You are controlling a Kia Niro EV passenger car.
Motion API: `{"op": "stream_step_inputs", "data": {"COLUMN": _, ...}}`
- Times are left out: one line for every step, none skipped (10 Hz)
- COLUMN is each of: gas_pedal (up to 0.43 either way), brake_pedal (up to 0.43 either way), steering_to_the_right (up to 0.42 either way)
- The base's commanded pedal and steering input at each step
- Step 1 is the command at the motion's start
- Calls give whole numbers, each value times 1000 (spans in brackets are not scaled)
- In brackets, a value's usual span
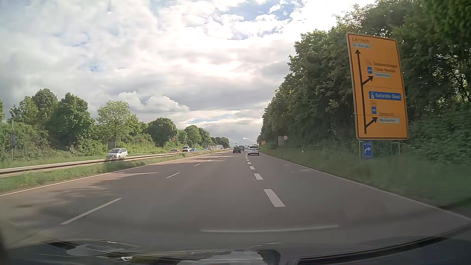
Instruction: Follow the waypoints while adhering to traffic rules and regulations
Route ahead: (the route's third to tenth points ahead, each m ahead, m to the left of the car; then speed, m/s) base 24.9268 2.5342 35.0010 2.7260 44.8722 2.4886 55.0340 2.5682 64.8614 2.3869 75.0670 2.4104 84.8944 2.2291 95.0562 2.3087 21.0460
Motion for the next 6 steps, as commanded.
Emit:
{"op": "stream_step_inputs", "data": {"gas_pedal": 118, "brake_pedal": 0, "steering_to_the_right": 6}}
{"op": "stream_step_inputs", "data": {"gas_pedal": 110, "brake_pedal": 0, "steering_to_the_right": 6}}
{"op": "stream_step_inputs", "data": {"gas_pedal": 110, "brake_pedal": 0, "steering_to_the_right": 6}}
{"op": "stream_step_inputs", "data": {"gas_pedal": 110, "brake_pedal": 0, "steering_to_the_right": 5}}
{"op": "stream_step_inputs", "data": {"gas_pedal": 98, "brake_pedal": 0, "steering_to_the_right": 4}}
{"op": "stream_step_inputs", "data": {"gas_pedal": 98, "brake_pedal": 0, "steering_to_the_right": 5}}
